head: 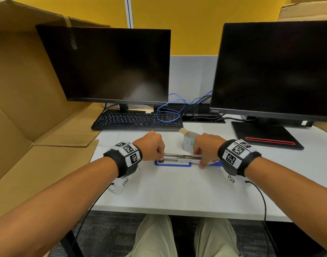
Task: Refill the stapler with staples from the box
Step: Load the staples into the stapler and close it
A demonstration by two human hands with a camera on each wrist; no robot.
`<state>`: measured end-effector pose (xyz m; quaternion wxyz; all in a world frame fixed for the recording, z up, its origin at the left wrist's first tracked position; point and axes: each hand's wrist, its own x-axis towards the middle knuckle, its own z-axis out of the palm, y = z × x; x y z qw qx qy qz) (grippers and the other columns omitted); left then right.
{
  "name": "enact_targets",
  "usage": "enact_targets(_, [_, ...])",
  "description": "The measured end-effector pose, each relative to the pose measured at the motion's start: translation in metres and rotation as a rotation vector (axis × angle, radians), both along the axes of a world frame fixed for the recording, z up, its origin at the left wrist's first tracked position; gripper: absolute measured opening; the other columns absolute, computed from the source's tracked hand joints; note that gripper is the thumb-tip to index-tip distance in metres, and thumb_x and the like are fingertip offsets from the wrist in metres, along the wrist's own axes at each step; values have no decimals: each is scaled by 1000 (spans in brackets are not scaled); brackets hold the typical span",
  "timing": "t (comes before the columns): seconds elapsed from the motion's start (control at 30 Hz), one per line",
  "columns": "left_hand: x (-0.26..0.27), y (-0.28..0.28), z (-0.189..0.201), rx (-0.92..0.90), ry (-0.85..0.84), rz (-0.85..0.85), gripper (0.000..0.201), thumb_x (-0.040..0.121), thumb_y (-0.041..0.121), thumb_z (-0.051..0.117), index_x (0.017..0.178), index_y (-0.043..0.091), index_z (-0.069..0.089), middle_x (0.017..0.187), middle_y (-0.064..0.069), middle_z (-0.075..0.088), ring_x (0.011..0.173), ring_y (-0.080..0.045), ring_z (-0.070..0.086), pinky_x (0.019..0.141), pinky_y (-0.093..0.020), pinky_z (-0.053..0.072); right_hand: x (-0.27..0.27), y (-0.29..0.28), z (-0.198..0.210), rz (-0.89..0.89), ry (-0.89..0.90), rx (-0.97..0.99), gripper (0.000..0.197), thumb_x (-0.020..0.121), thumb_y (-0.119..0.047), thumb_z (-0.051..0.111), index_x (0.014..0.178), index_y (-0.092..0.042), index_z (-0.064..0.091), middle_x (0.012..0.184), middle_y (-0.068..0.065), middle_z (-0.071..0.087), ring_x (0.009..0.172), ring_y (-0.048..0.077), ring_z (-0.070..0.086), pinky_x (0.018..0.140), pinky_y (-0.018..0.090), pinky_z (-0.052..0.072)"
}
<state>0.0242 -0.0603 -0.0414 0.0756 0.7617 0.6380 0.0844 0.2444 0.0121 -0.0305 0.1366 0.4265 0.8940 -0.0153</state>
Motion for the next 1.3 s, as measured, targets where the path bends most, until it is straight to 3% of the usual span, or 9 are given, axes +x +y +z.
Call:
enact_targets(0.13, [4,2,-2,4,14,36,8,82,14,69,76,13,74,79,3,76,67,-4,51,82,-39,57,2,2,-1,-12,-1,70,49,74,-45,78,114,-18,70,112,5,67,96,22,65,83,32,57])
enact_targets(0.2, [7,4,-1,-18,-16,50,3,83,15,69,86,15,69,82,2,77,71,-5,55,86,-39,56,4,4,-2,-15,1,95,48,75,-45,76,115,-19,68,114,5,65,98,23,64,83,32,56])
enact_targets(0.33, [11,9,-2,-49,15,54,26,83,24,72,108,20,69,89,2,77,84,-9,51,94,-38,50,7,8,-3,-25,2,102,43,80,-34,73,118,-19,62,121,6,60,105,23,60,82,29,51])
enact_targets(0.53, [18,11,4,-35,27,27,15,77,15,75,91,12,79,85,-5,75,75,-13,57,79,-32,56,14,12,1,-37,56,72,41,87,-25,66,126,-23,55,130,5,55,111,23,56,83,30,46])
enact_targets(0.67, [20,15,2,-26,26,51,17,78,17,76,95,13,79,90,-4,75,78,-13,54,70,-25,46,17,15,14,-41,139,87,42,77,-35,78,116,-28,63,123,0,59,104,19,52,83,30,46])
enact_targets(0.8, [20,19,2,-27,8,47,18,78,17,77,95,12,79,91,-6,76,74,-12,56,68,-22,43,15,14,30,-47,216,74,41,67,-35,87,100,-19,69,112,0,64,93,15,53,79,27,52])
enact_targets(1.0, [19,21,2,-37,-14,49,22,76,18,80,96,11,79,90,-5,77,72,-10,58,72,-22,47,5,12,35,-31,279,88,46,64,-32,89,100,-16,66,109,2,62,95,17,53,79,26,51])
enact_targets(1.17, [19,23,2,-48,-46,64,24,73,15,82,96,8,77,89,-8,77,73,-12,65,76,-25,56,0,12,36,-42,375,42,60,64,-31,89,114,-16,59,111,-1,49,101,17,42,82,28,43])
enact_targets(1.3, [17,24,-1,-57,-122,86,23,71,13,83,92,9,76,86,-7,78,71,-10,67,73,-20,54,-12,8,26,-35,493,6,48,63,-33,90,96,-16,59,97,2,59,98,21,45,78,32,39])
